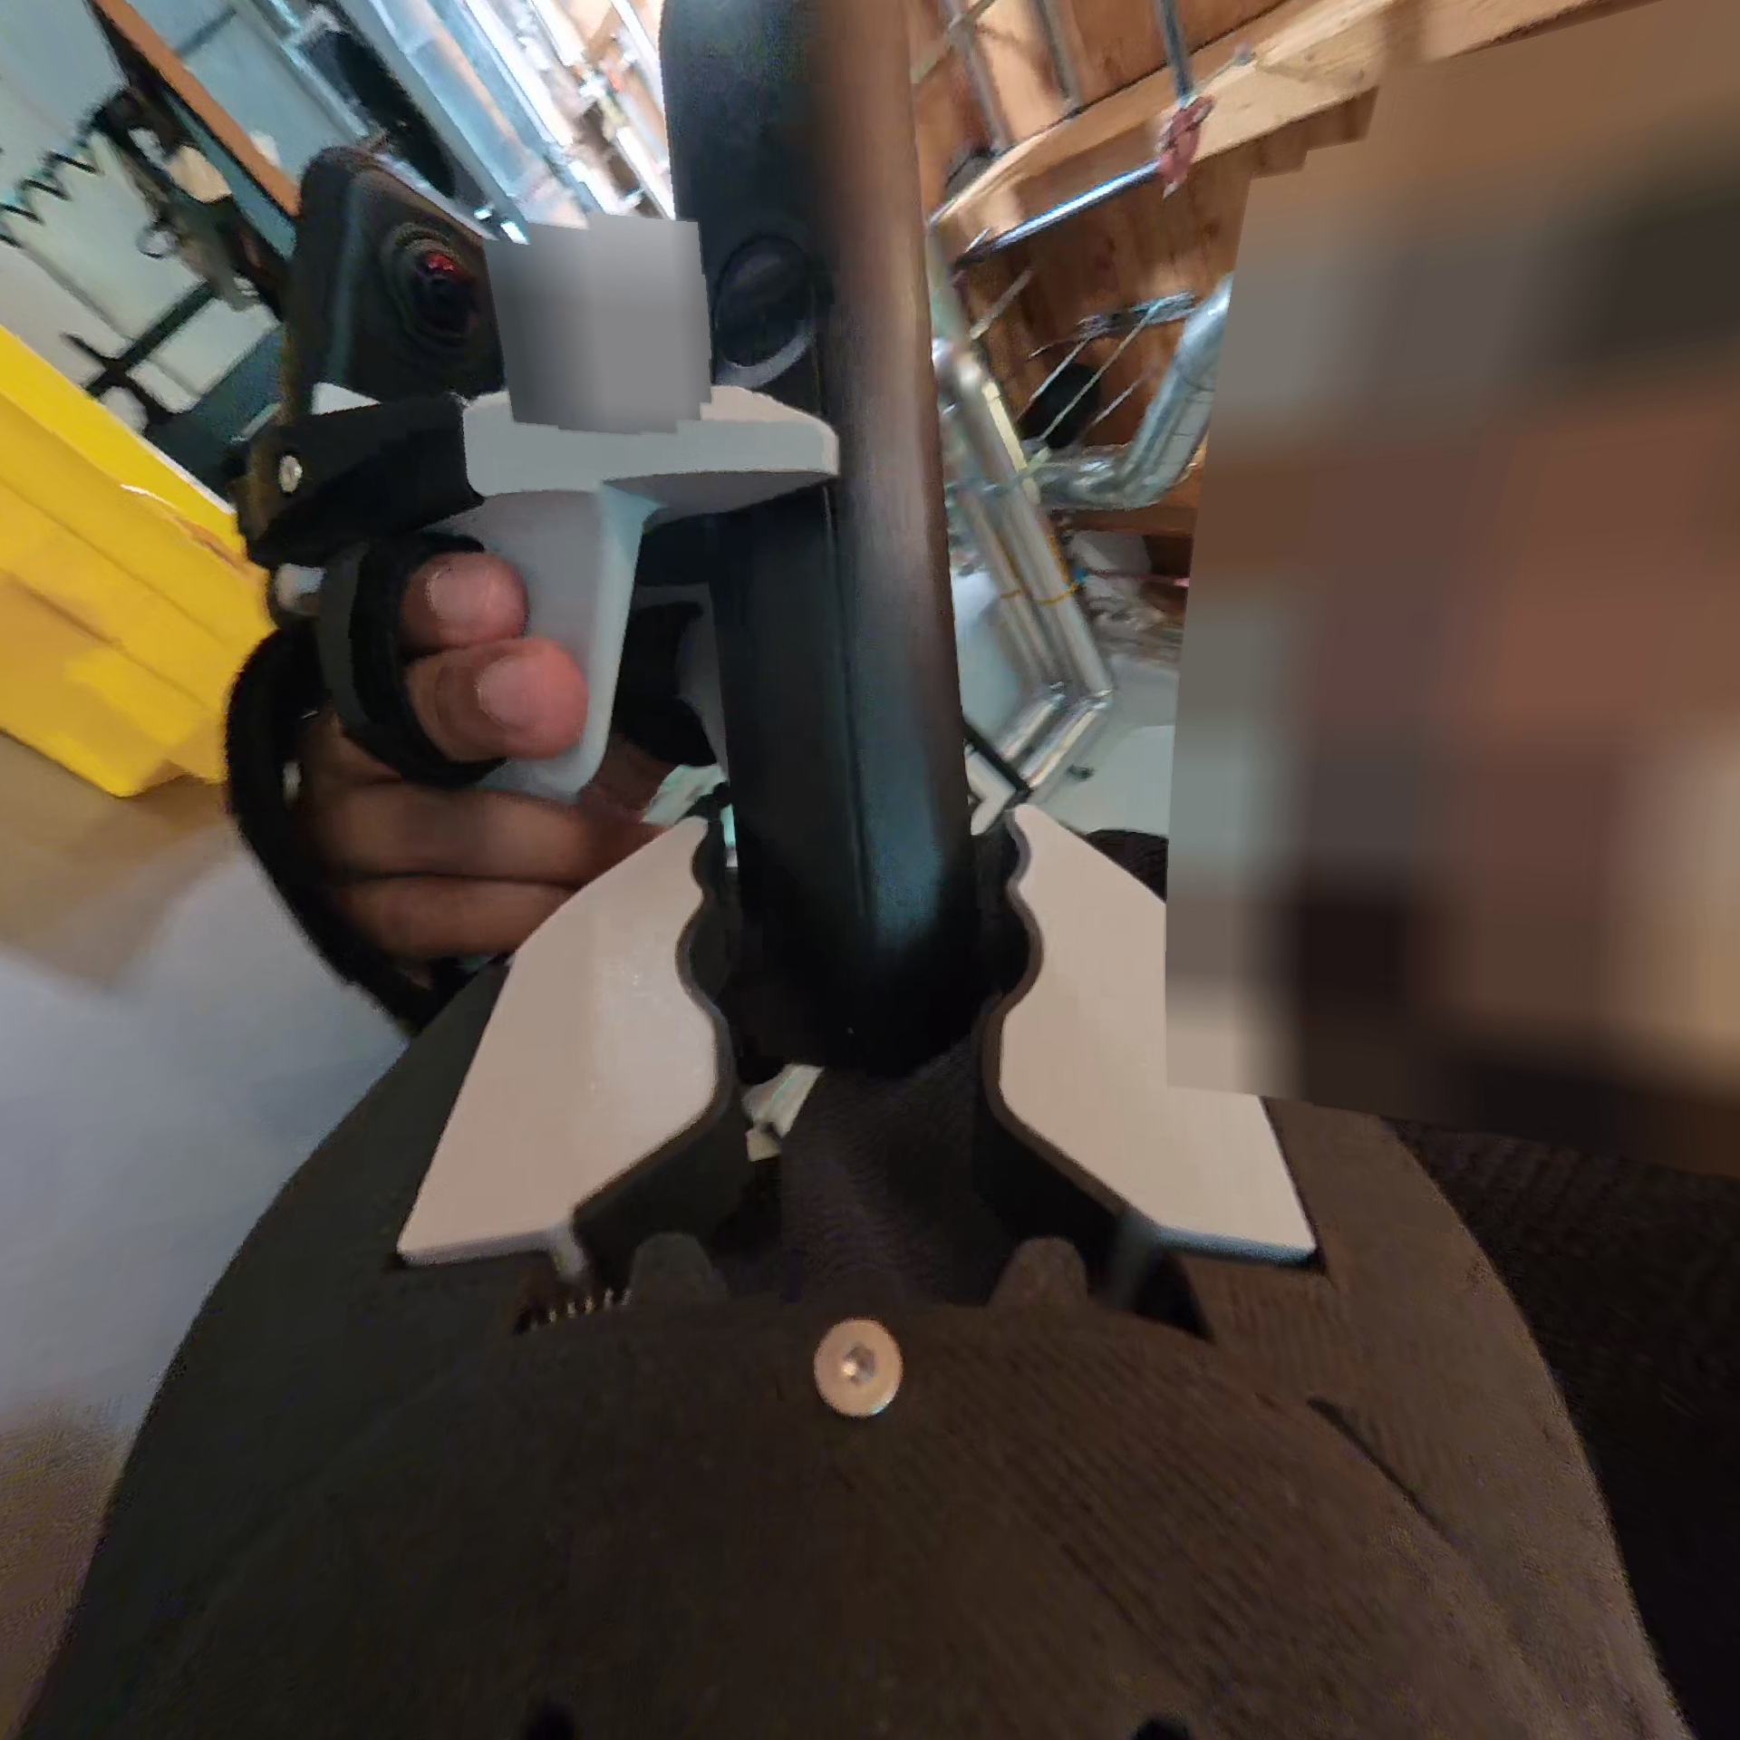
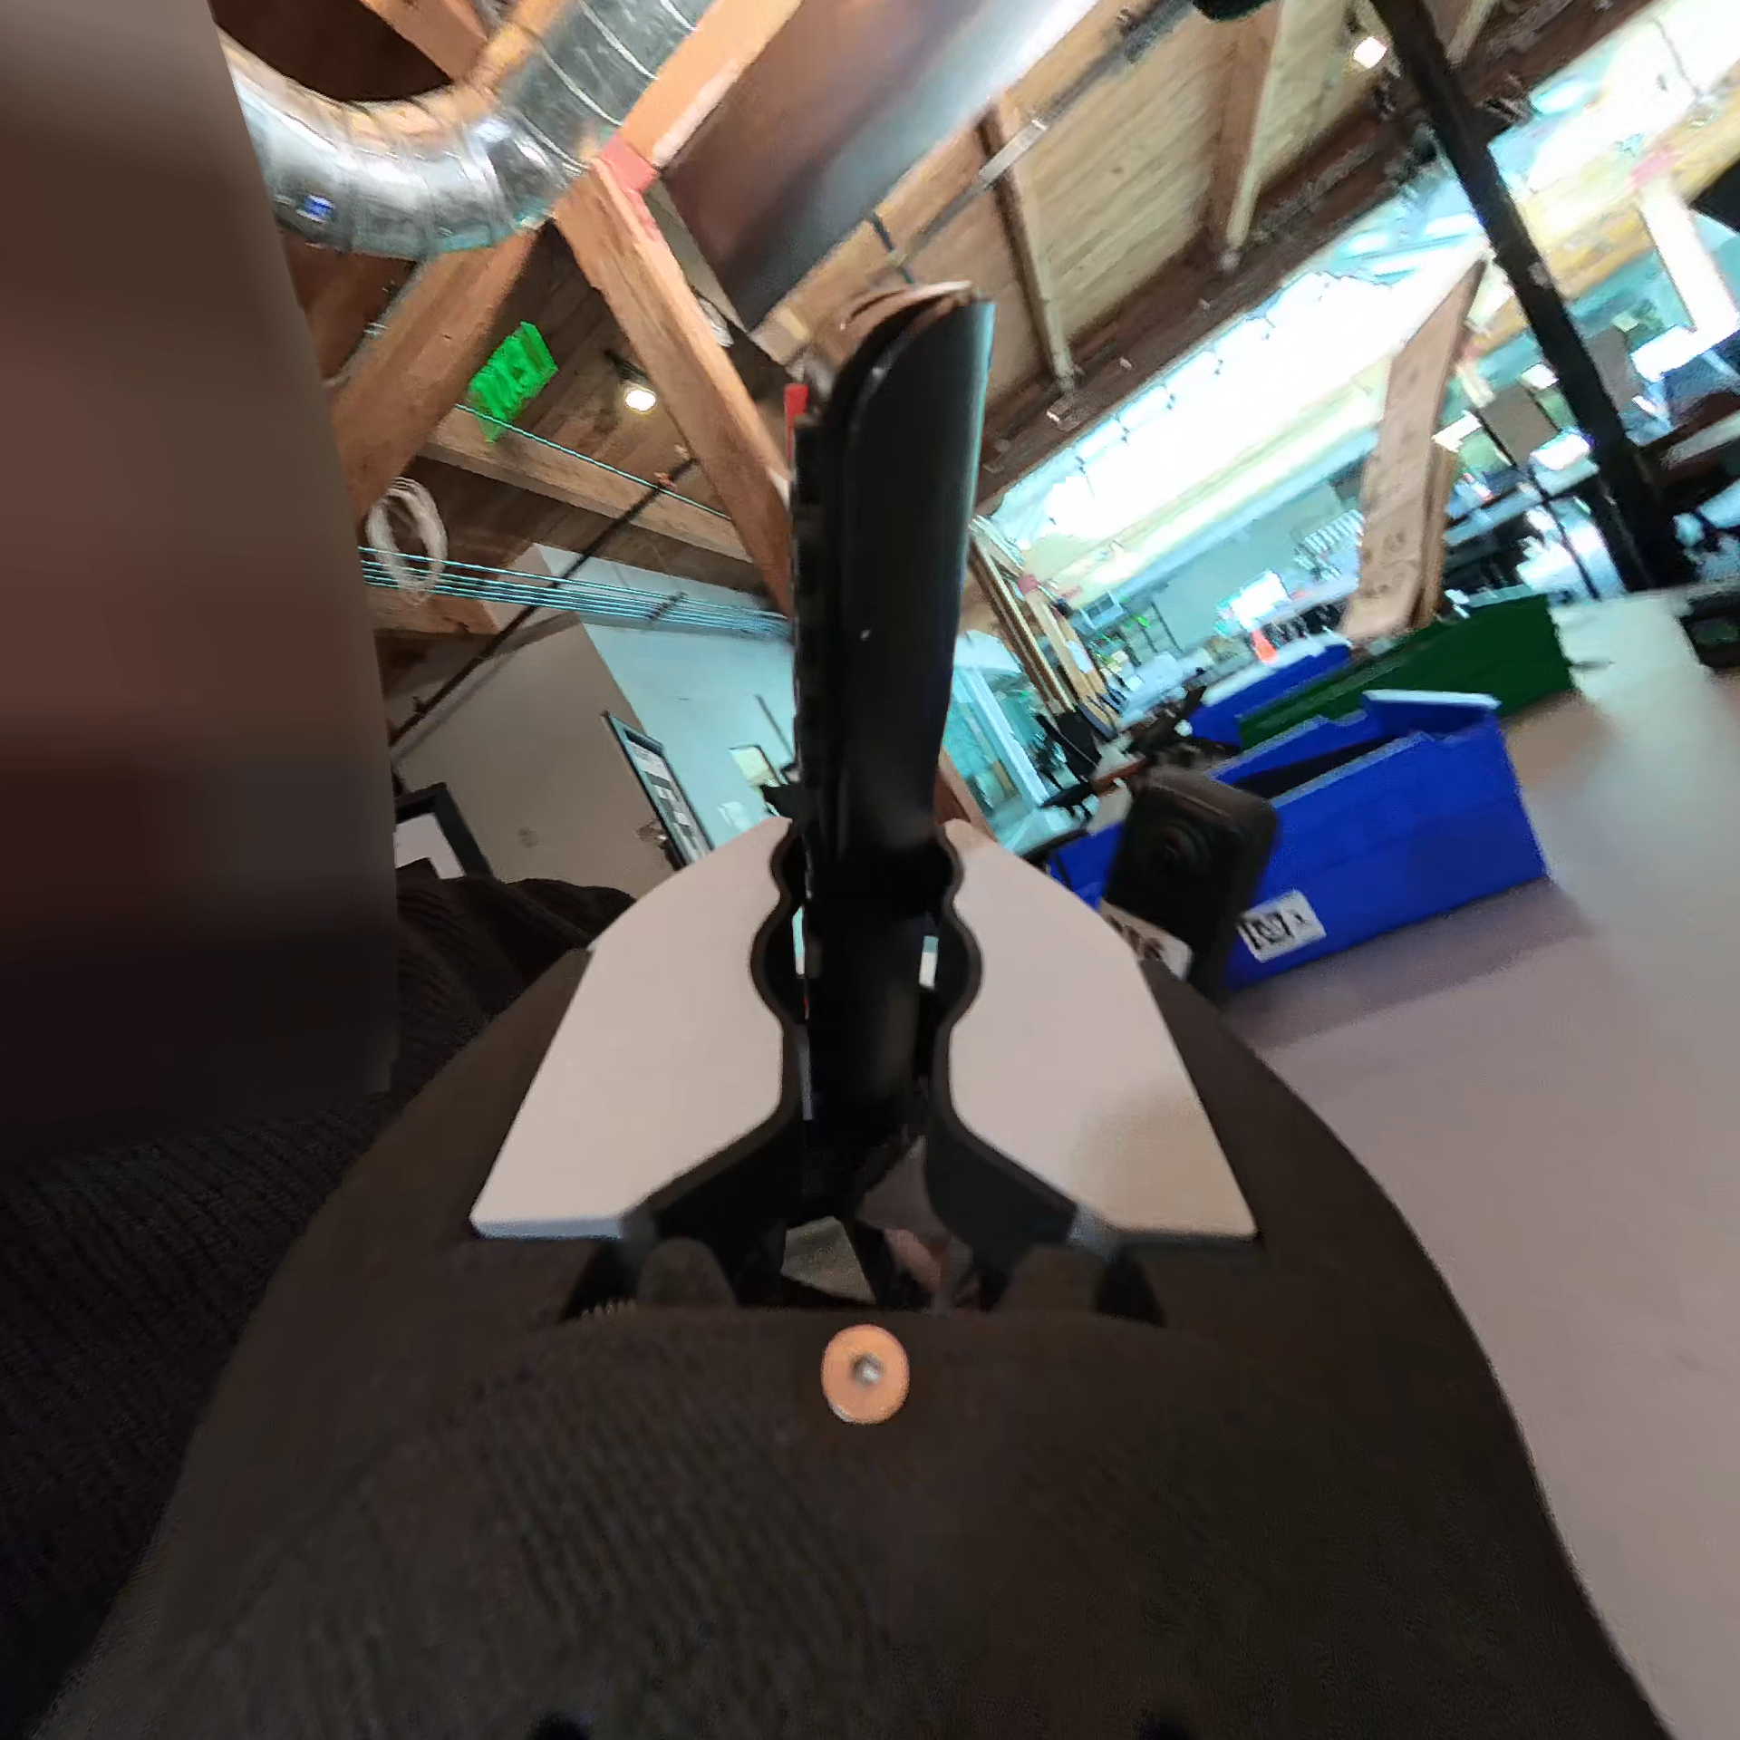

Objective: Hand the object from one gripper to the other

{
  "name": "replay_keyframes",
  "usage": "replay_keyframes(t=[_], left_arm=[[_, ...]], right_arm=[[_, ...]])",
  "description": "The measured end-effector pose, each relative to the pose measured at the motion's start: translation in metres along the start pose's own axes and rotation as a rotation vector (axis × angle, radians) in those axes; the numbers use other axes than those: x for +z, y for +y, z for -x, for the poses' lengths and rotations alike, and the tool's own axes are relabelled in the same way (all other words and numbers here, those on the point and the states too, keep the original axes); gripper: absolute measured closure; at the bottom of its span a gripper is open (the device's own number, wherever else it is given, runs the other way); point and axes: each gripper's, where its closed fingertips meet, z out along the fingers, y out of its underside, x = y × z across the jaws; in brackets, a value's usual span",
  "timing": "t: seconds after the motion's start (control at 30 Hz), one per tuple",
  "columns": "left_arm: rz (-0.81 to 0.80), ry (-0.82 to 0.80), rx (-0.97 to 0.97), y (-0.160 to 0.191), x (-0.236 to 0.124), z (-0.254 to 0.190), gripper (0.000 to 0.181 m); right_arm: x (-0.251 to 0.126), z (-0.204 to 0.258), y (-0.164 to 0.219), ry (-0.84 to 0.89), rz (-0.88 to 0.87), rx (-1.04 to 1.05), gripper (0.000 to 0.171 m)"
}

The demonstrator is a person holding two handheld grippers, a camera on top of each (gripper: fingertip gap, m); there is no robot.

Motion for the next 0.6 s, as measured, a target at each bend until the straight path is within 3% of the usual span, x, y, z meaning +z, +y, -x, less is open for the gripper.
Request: replay_keyframes(t=[0.1,0.3,0.6], left_arm=[[0.101,-0.216,0.126,0.003,-0.010,0.023,0.108],[0.286,-0.777,0.542,-0.021,-0.062,0.074,0.105],[0.390,-0.959,0.706,-0.027,-0.082,0.085,0.116]], right_arm=[[-0.018,-0.013,-0.005,0.158,0.072,-0.016,0.146],[-0.064,-0.048,0.005,0.491,0.293,-0.051,0.145],[-0.090,-0.072,0.009,0.589,0.308,-0.002,0.145]])
